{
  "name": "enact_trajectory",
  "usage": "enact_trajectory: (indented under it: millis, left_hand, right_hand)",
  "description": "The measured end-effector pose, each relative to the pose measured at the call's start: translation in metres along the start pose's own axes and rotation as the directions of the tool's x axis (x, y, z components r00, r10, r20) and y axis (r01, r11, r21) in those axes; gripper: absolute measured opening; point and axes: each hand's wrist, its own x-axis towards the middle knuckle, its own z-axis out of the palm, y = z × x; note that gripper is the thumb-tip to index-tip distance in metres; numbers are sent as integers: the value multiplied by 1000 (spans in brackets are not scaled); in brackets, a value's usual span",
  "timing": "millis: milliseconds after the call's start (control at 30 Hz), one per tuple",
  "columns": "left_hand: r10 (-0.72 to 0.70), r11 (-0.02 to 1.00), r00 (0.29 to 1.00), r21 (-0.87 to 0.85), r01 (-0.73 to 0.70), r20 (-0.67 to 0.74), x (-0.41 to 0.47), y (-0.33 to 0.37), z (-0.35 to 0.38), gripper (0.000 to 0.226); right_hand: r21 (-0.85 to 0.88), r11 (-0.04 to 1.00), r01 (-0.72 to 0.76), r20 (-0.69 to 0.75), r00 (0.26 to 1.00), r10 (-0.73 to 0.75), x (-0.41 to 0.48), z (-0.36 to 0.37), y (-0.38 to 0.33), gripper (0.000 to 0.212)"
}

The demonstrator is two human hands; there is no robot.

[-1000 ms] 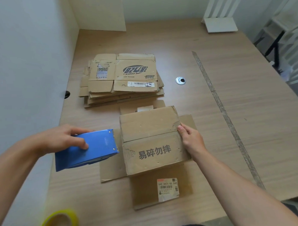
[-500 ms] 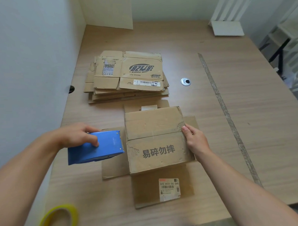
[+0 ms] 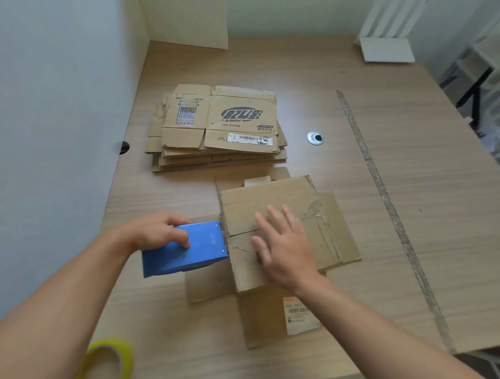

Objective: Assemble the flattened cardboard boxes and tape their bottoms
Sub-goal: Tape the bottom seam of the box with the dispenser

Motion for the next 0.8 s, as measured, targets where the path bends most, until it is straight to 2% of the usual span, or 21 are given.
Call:
enact_trajectory:
  millis: [67, 167, 333, 367, 467, 567, 800]
  left_hand:
    - [15, 1000, 1000, 4, -15, -9, 4, 4, 9, 45]
    - [30, 999, 999, -26, -31, -26, 8, 3, 15, 36]
    - [89, 996, 991, 22, -88, -98, 11, -6, 21, 8]
    - [88, 996, 990, 36, -85, -109, 11, -6, 21, 10]
    - [84, 988, 988, 140, -66, -128, 13, 2, 20, 34]
    - [116, 908, 981, 418, -42, -155, 19, 13, 38, 41]
    - [49, 967, 977, 255, 5, -205, 17, -11, 74, 39]
  right_hand:
    - [-92, 995, 24, 71, 997, -18, -1, 14, -4, 59]
    - [-187, 982, 37, 89, 996, -20, -4, 22, 1, 66]
    - [-215, 976, 29, 101, 995, -7, -3, 26, 2, 67]
    - [-211, 977, 26, 102, 995, -5, -3, 26, 2, 67]
    - [-198, 980, 23, 102, 995, -2, -3, 24, 2, 67]
    - [-204, 979, 14, 94, 996, 5, -2, 24, 2, 67]
    - [-175, 984, 5, 92, 996, 12, -3, 19, 2, 65]
